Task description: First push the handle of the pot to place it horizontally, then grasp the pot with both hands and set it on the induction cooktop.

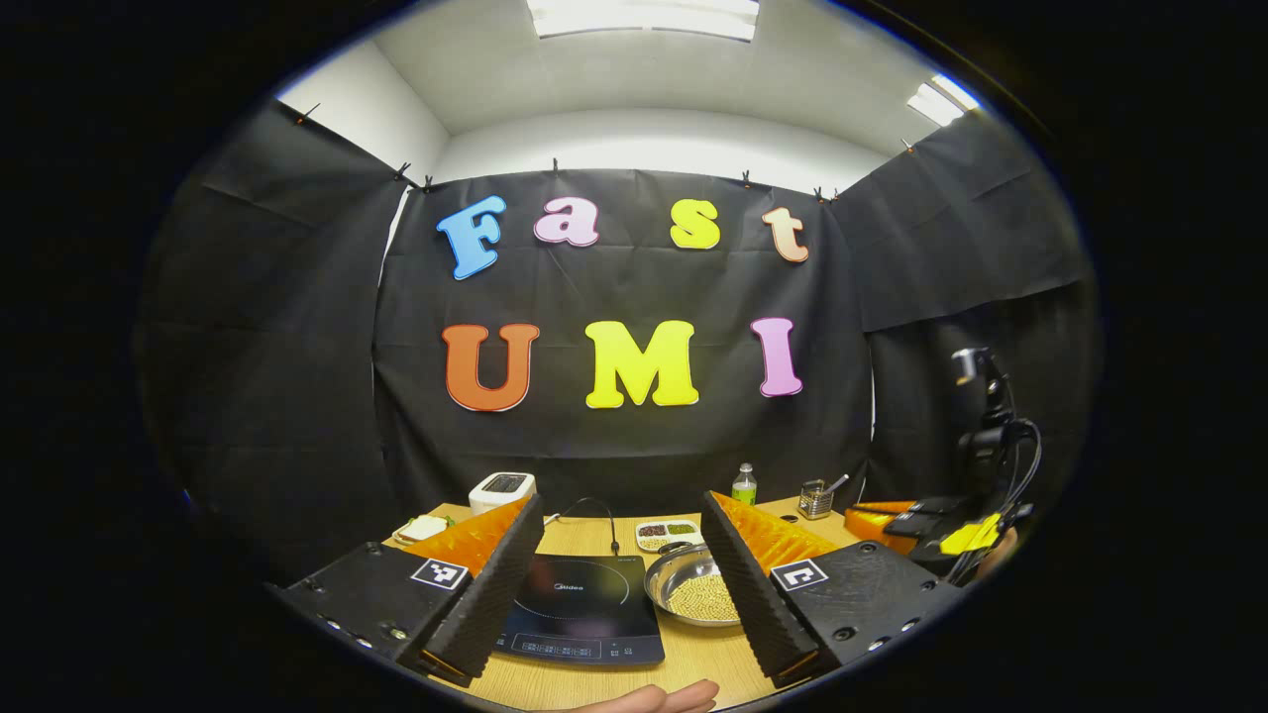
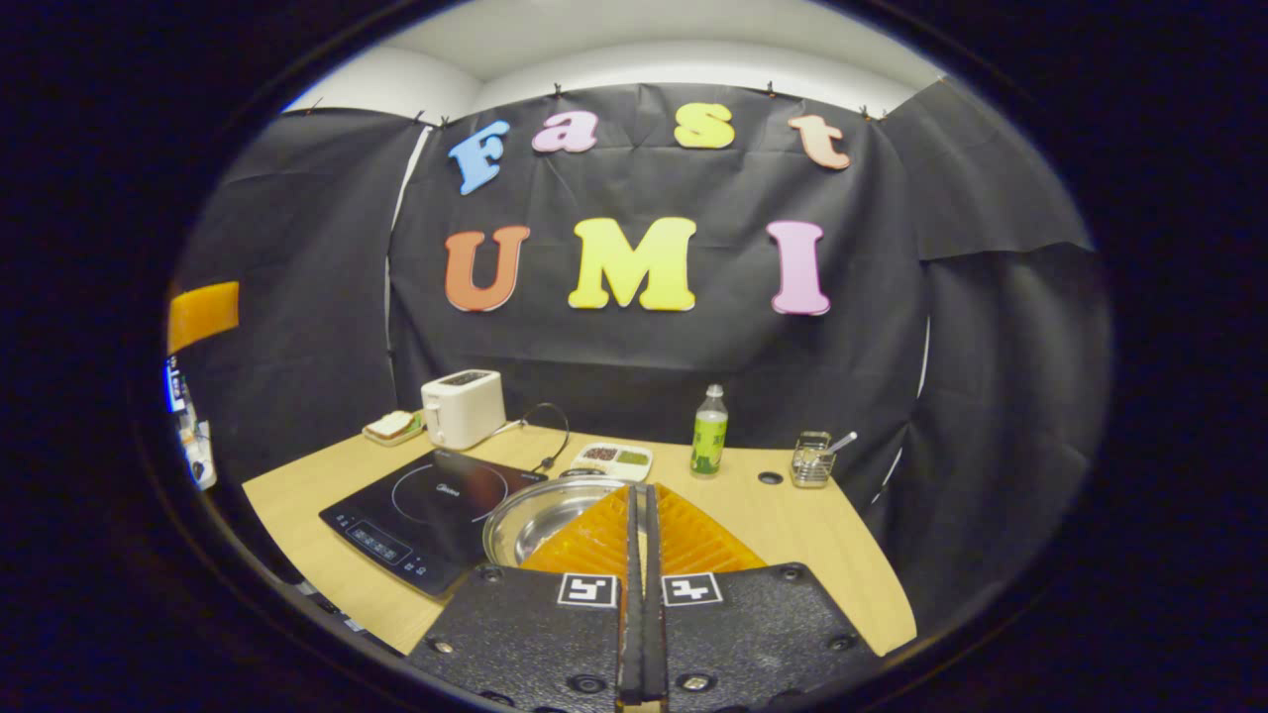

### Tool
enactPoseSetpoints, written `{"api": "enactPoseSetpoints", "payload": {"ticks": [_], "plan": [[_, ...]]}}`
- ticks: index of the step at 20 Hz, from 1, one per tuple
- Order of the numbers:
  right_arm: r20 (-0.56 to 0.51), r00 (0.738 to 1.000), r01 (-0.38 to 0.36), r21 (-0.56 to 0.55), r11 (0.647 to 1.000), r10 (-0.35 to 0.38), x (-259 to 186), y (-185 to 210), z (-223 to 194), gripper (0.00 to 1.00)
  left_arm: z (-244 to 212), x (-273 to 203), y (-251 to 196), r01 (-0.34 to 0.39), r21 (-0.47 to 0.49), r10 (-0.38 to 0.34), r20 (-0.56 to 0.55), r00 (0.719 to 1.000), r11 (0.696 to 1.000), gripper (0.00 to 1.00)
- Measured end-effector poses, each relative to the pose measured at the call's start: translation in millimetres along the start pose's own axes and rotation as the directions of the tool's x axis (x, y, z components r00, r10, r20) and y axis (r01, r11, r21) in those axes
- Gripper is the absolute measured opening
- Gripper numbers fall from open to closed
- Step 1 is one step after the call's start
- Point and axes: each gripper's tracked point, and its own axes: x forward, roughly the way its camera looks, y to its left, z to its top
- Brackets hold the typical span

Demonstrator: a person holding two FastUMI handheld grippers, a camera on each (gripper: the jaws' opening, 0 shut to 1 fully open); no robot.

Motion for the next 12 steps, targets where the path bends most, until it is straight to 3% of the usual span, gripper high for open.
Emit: {"api": "enactPoseSetpoints", "payload": {"ticks": [4,8,12], "plan": [[-0.116,0.993,-0.038,-0.047,0.998,0.032,22.4,20.8,-46.8,0.00,-0.9,-1.7,4.9,-0.010,0.004,0.010,0.007,1.000,1.000,0.95],[-0.212,0.974,-0.097,-0.056,0.994,0.083,35.8,41.9,-87.1,0.04,-3.8,-3.0,12.2,-0.020,-0.006,0.020,0.006,1.000,1.000,0.95],[-0.283,0.952,-0.136,-0.060,0.989,0.114,43.7,55.5,-118.1,0.01,-8.1,-1.8,15.4,-0.024,-0.014,0.024,-0.002,1.000,1.000,0.95]]}}
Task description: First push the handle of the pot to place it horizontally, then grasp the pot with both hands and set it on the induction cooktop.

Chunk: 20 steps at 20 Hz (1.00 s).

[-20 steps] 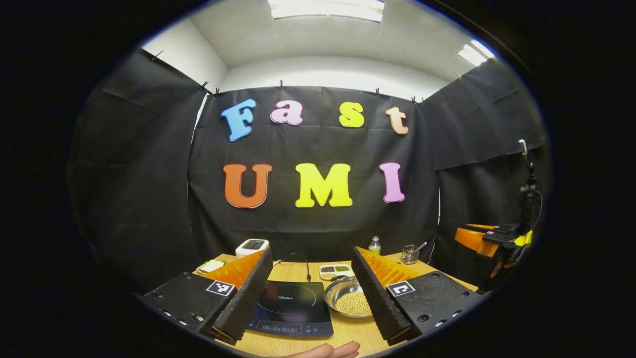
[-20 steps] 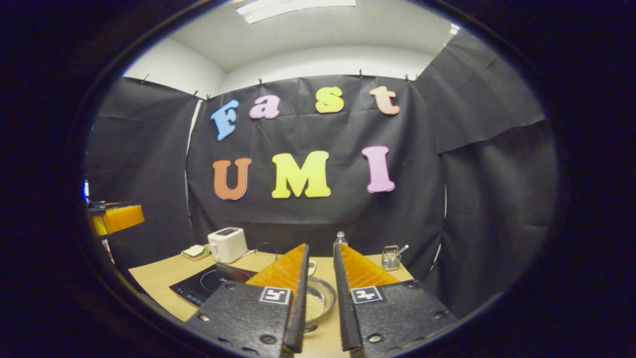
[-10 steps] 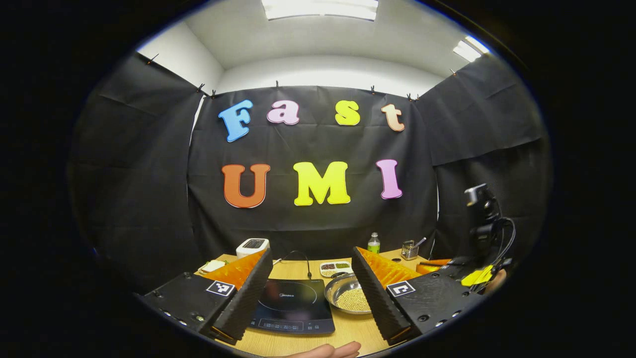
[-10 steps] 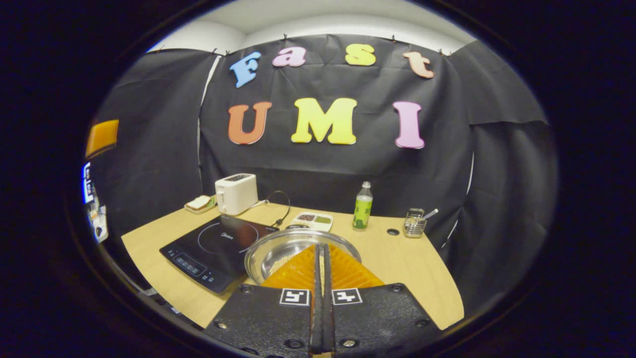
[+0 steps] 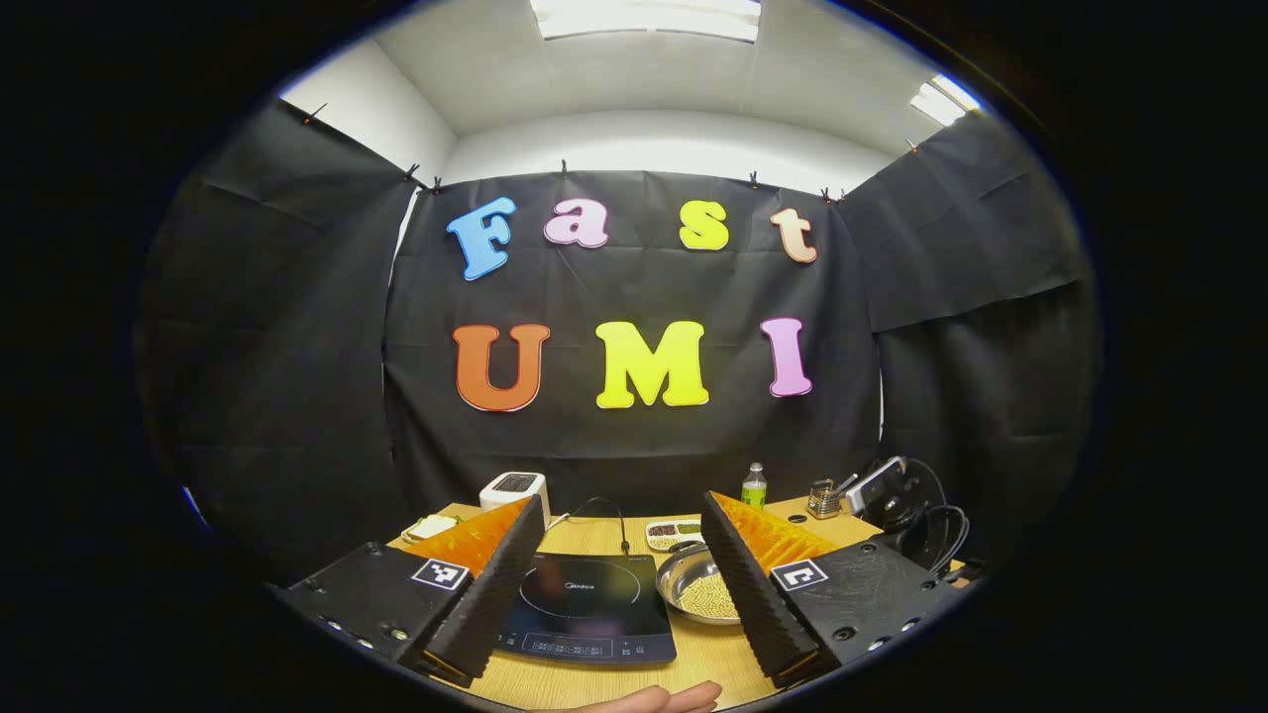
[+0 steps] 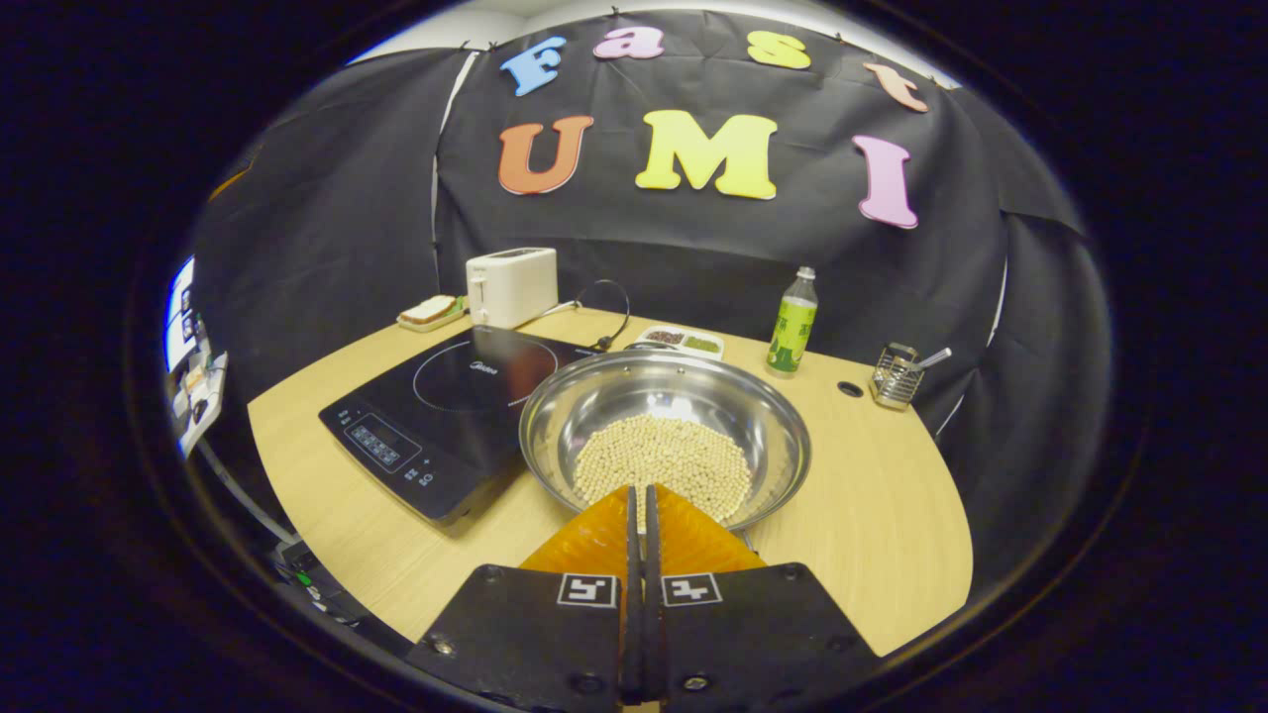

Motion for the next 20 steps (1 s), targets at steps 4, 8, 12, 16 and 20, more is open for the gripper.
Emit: {"api": "enactPoseSetpoints", "payload": {"ticks": [4,8,12,16,20], "plan": [[-0.059,0.998,-0.031,-0.009,0.999,0.030,13.6,8.8,-23.1,0.04,-4.8,1.1,4.4,-0.011,-0.006,0.011,-0.008,1.000,1.000,0.95],[-0.096,0.993,-0.073,0.004,0.997,0.073,21.1,16.1,-36.0,0.01,-5.8,2.2,4.3,-0.015,-0.005,0.015,-0.009,1.000,1.000,0.95],[-0.129,0.987,-0.092,0.009,0.996,0.092,21.2,15.4,-46.8,0.01,-8.2,2.6,-0.3,-0.008,0.006,0.008,-0.010,1.000,1.000,0.95],[-0.140,0.985,-0.104,0.008,0.995,0.104,18.4,12.1,-52.9,0.04,-7.5,3.2,-3.1,-0.006,0.005,0.006,-0.007,1.000,1.000,0.95],[-0.145,0.986,-0.087,0.014,0.996,0.088,21.8,-2.1,-51.6,0.03,-5.5,4.3,-5.2,-0.006,0.016,0.006,-0.005,1.000,1.000,0.95]]}}
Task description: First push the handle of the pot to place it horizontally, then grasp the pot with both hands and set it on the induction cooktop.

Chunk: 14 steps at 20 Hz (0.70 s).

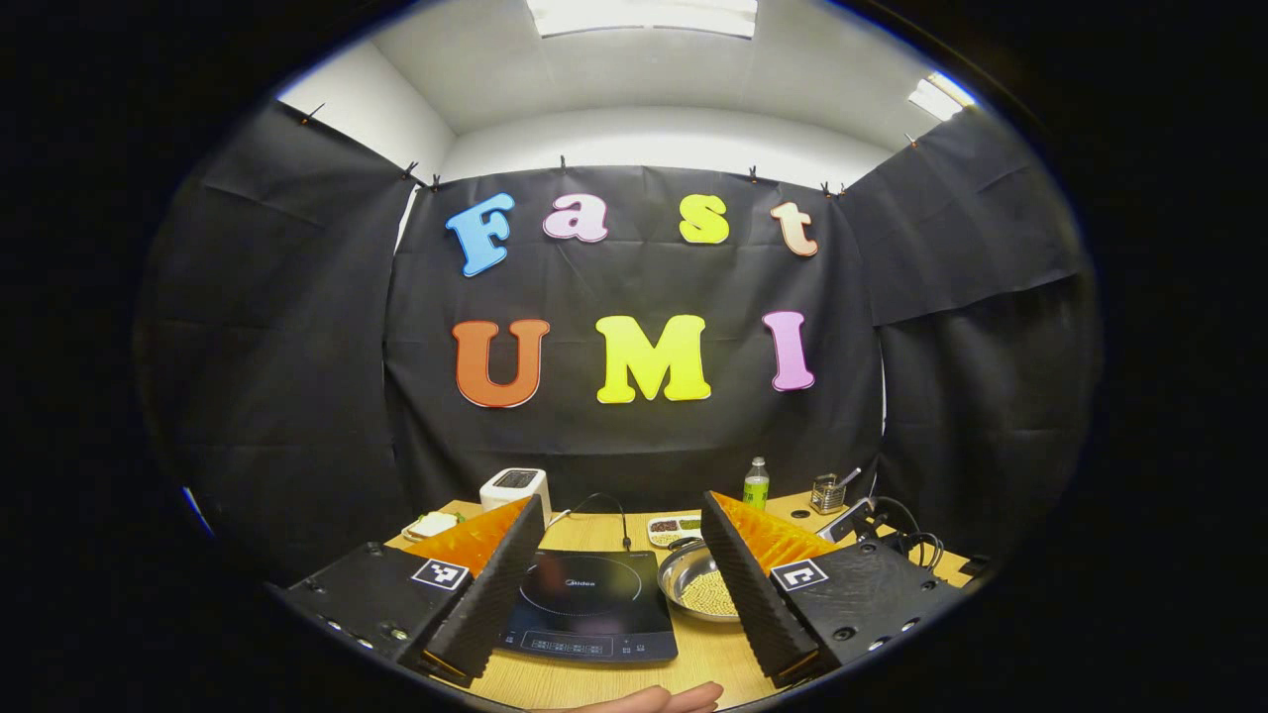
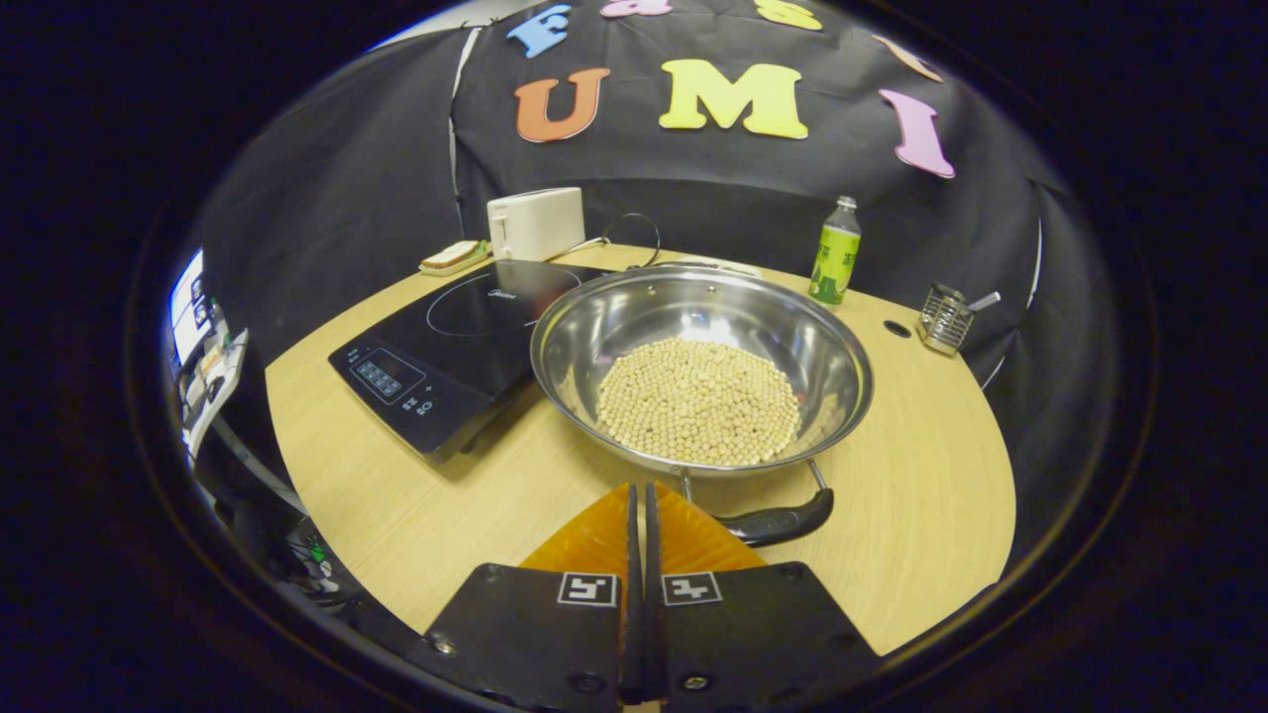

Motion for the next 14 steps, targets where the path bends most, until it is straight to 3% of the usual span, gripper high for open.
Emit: {"api": "enactPoseSetpoints", "payload": {"ticks": [13,14], "plan": [[-0.032,0.993,0.117,-0.004,0.993,-0.117,5.2,-83.2,9.0,0.00,4.7,2.0,-9.4,0.022,0.024,-0.022,0.017,1.000,0.999,0.95],[-0.041,0.991,0.125,-0.002,0.992,-0.125,4.6,-89.8,10.6,0.04,3.1,2.5,-8.4,0.020,0.023,-0.021,0.013,1.000,1.000,0.95]]}}
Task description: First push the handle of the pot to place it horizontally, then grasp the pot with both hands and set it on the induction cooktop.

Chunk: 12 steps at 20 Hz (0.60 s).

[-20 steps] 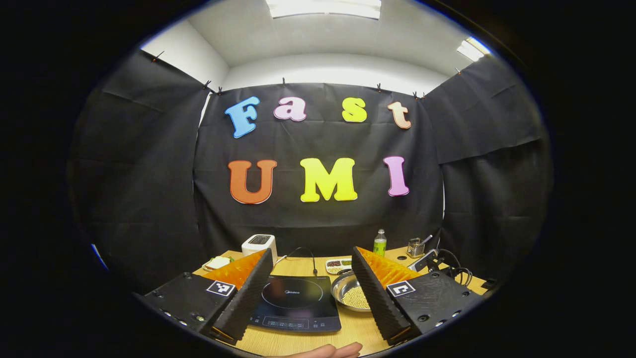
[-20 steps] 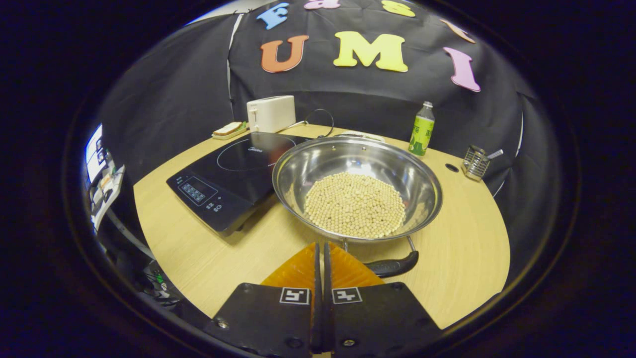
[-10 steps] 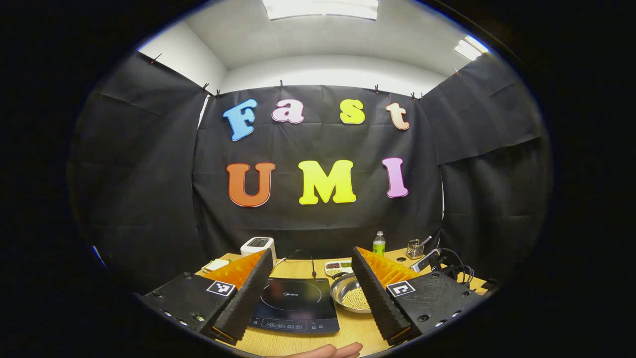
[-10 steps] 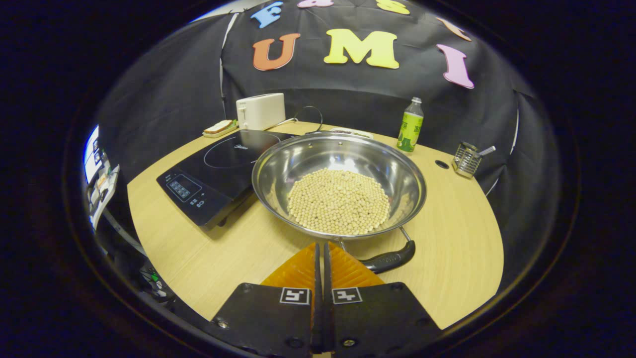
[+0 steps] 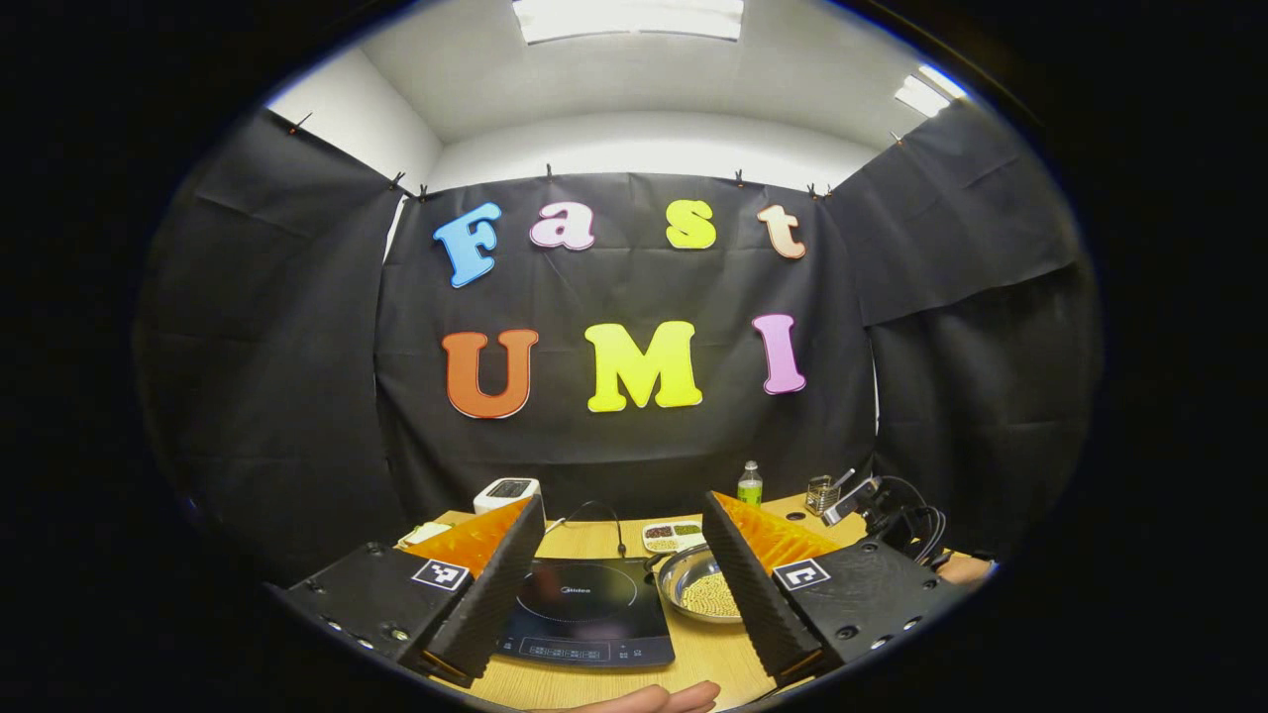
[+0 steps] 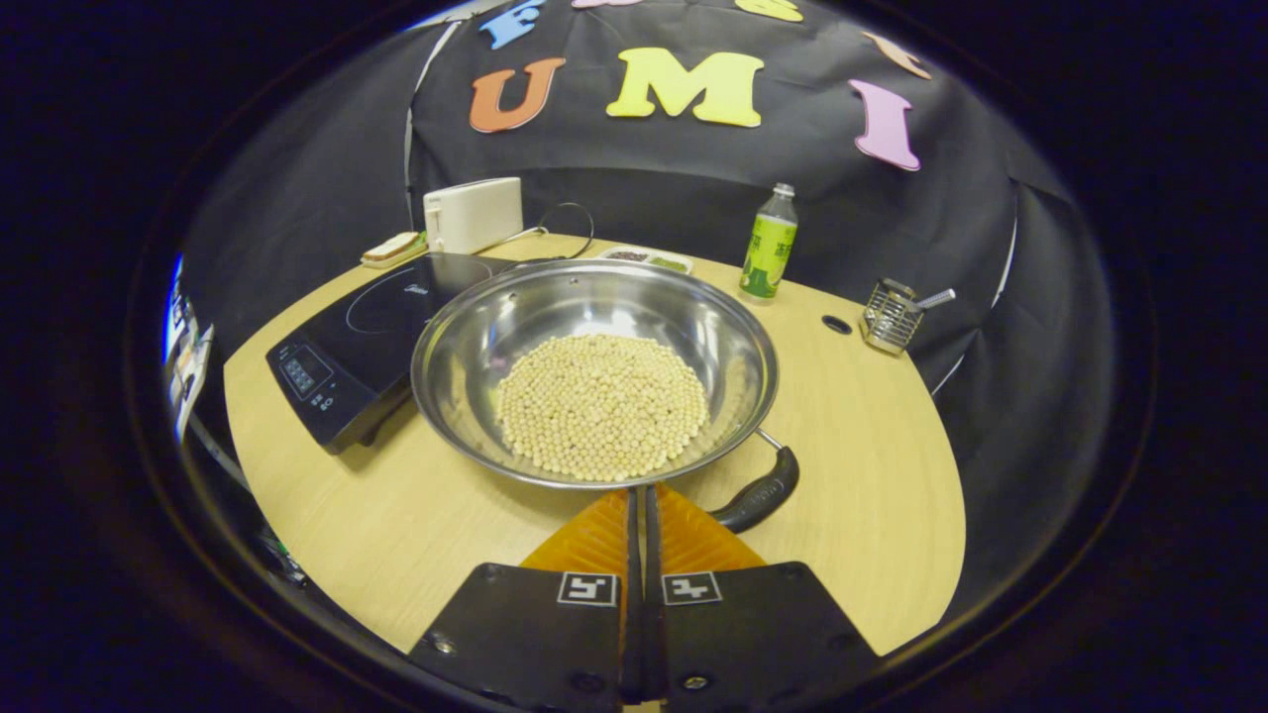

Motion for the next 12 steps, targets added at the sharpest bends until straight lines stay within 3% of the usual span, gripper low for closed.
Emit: {"api": "enactPoseSetpoints", "payload": {"ticks": [12], "plan": [[0.032,0.997,0.065,0.044,0.997,-0.066,19.8,-74.1,24.2,0.04,-23.6,26.6,12.4,-0.043,-0.021,0.042,-0.061,0.997,0.999,0.96]]}}
